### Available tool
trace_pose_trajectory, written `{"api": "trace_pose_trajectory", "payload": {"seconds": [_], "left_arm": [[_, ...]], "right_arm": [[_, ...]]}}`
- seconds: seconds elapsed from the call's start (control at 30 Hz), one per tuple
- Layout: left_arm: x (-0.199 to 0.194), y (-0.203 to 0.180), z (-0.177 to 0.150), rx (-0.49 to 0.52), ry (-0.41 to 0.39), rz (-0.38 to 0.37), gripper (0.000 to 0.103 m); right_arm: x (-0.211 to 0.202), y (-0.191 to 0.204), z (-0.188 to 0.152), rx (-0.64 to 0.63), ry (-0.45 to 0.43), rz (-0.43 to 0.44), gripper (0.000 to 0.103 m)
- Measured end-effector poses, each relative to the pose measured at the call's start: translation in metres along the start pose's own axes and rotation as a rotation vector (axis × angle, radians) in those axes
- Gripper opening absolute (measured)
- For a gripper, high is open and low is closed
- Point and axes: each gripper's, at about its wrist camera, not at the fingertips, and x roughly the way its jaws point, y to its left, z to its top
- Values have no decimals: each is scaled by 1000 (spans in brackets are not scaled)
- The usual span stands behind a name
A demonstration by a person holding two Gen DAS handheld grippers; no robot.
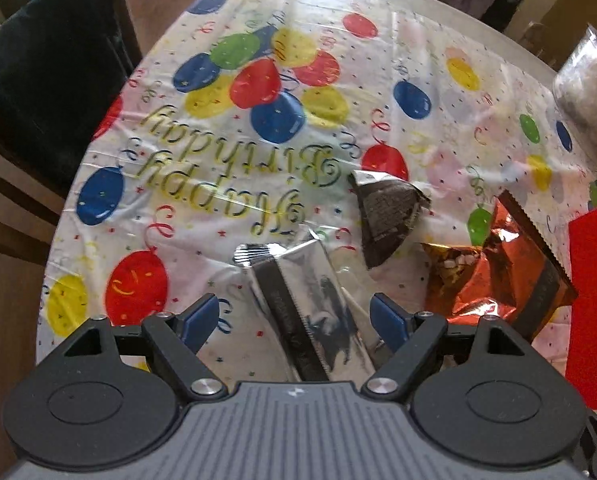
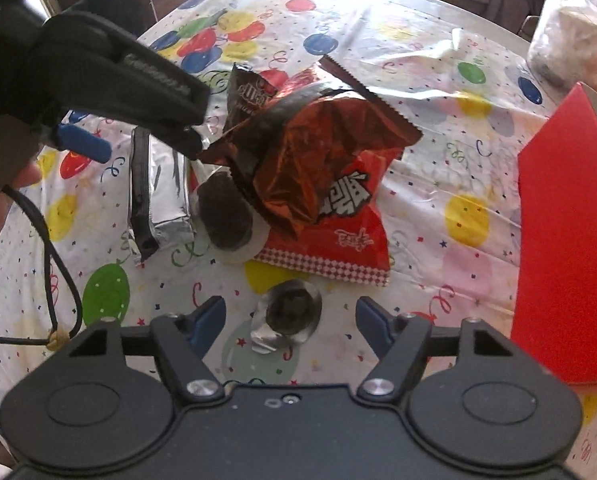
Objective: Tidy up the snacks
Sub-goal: 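Grasp the silver foil bar with the left tool while the right tool grasps the round foil chocolate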
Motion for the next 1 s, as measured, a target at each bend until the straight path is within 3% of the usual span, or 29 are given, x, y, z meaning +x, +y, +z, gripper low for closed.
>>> {"api": "trace_pose_trajectory", "payload": {"seconds": [0.2,0.3,0.4,0.53,1.0], "left_arm": [[3,-5,-2,25,11,27,80],[3,-6,-3,37,11,22,72],[2,-5,-2,34,21,3,57],[5,-2,-3,40,34,-5,48],[-12,18,-20,24,-2,-60,42]], "right_arm": [[6,4,-2,-23,22,-14,56],[7,4,-3,-26,16,-14,54],[7,3,-4,-28,5,-11,46],[4,1,-6,-24,-5,0,38],[-12,-12,-22,44,-49,54,33]]}}
